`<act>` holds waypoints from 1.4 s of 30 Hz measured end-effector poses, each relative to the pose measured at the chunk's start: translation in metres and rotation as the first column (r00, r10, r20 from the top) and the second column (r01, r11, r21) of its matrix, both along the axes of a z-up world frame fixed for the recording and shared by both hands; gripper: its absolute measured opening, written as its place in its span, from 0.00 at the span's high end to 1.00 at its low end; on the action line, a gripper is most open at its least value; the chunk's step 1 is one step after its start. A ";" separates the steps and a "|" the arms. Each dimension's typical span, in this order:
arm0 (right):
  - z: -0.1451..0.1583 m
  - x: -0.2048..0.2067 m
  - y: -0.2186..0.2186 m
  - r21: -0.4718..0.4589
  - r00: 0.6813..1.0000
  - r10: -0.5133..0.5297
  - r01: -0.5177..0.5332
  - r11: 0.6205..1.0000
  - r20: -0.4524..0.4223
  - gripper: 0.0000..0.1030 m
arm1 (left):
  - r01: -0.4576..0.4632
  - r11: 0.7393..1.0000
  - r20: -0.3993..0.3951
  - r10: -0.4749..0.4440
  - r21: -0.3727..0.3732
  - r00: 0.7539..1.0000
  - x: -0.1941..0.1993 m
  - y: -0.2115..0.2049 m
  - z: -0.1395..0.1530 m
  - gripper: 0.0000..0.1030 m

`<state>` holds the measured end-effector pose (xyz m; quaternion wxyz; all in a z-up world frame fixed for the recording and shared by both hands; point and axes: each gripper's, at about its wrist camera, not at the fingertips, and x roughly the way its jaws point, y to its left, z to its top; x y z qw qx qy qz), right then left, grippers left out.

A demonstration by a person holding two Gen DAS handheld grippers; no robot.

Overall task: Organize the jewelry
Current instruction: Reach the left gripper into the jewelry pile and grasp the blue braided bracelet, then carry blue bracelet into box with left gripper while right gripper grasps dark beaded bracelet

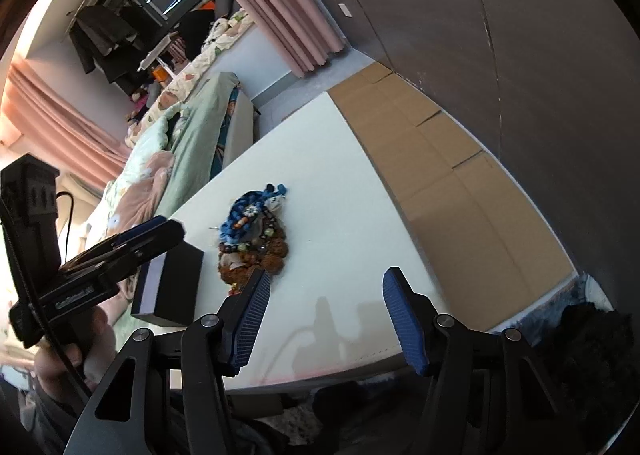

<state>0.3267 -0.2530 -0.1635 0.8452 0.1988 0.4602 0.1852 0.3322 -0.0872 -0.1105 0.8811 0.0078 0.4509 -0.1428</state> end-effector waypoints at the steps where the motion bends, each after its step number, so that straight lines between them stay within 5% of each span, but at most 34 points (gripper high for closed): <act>1: -0.002 0.002 -0.001 0.001 1.000 -0.004 0.004 1.000 -0.006 0.41 | 0.002 1.000 -0.007 -0.002 0.012 1.000 0.004 -0.002 -0.005 0.34; 12: -0.014 0.015 -0.004 0.005 0.999 -0.006 0.006 1.000 -0.045 0.41 | 0.005 0.995 -0.080 0.002 0.095 0.997 0.039 -0.013 -0.045 0.37; 16: -0.017 0.028 0.003 0.031 0.998 0.004 -0.002 1.000 -0.058 0.41 | 0.005 0.992 -0.098 0.007 0.125 0.995 0.045 -0.011 -0.050 0.67; 22: -0.020 0.049 0.020 0.103 0.996 0.043 -0.034 0.994 -0.084 0.46 | -0.013 0.998 -0.063 0.016 0.054 0.998 0.036 0.005 -0.028 0.85; 24: -0.022 0.055 0.026 0.124 0.995 0.055 -0.044 0.991 -0.088 0.47 | -0.025 0.999 -0.056 0.026 0.024 0.998 0.033 0.013 -0.020 0.98; 36: -0.033 0.088 0.072 0.182 0.979 0.144 -0.116 0.976 -0.145 0.50 | -0.053 0.998 -0.024 0.052 -0.037 0.998 0.016 0.034 0.001 1.00; 42: -0.056 0.101 0.087 0.194 0.955 0.167 -0.121 0.974 -0.244 0.89 | -0.072 0.995 -0.088 0.066 -0.071 0.994 0.018 0.039 -0.001 1.00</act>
